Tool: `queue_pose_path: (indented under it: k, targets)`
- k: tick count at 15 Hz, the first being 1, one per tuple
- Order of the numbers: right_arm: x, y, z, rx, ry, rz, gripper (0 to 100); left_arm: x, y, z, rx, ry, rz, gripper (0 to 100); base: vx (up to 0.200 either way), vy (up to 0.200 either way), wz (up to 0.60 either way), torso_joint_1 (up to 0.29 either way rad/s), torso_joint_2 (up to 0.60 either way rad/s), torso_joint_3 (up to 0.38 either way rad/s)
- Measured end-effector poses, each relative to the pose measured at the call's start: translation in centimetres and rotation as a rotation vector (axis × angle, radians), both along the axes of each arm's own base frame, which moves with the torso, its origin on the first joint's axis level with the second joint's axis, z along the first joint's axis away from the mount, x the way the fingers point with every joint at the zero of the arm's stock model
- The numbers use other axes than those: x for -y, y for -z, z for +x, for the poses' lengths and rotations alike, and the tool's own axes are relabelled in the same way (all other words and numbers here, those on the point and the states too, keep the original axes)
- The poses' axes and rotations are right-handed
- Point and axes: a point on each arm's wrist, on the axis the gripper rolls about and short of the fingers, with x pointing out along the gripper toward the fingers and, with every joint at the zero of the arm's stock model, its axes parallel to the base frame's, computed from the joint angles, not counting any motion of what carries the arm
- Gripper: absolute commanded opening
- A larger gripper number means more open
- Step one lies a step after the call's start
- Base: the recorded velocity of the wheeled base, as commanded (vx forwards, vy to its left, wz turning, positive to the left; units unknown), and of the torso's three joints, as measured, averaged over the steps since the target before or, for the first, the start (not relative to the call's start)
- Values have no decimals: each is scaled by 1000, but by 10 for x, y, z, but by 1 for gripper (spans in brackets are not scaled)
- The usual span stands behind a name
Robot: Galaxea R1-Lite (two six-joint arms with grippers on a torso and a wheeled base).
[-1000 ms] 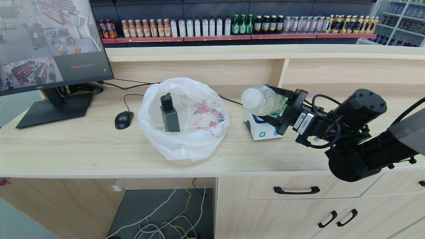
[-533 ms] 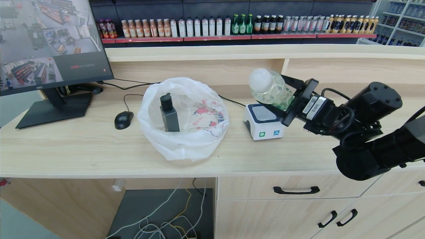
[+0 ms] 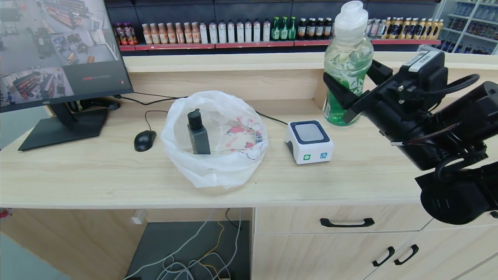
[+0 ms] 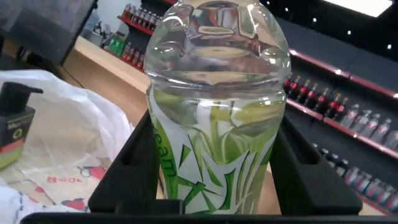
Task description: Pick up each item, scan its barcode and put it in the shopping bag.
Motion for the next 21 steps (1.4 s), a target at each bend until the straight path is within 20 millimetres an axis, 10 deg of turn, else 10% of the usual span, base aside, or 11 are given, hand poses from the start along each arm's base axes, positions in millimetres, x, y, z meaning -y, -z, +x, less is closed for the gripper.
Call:
queue_pose_path:
  k: [7,21]
  targets:
    - [-13,6,-16,-253,43,410,0,0,0,0,0,0,1,100,0,0,0,0,0,0]
    - [-17,22,-5,-319,83,458,0,0,0,0,0,0,-1,100,0,71,0,-1,0,0]
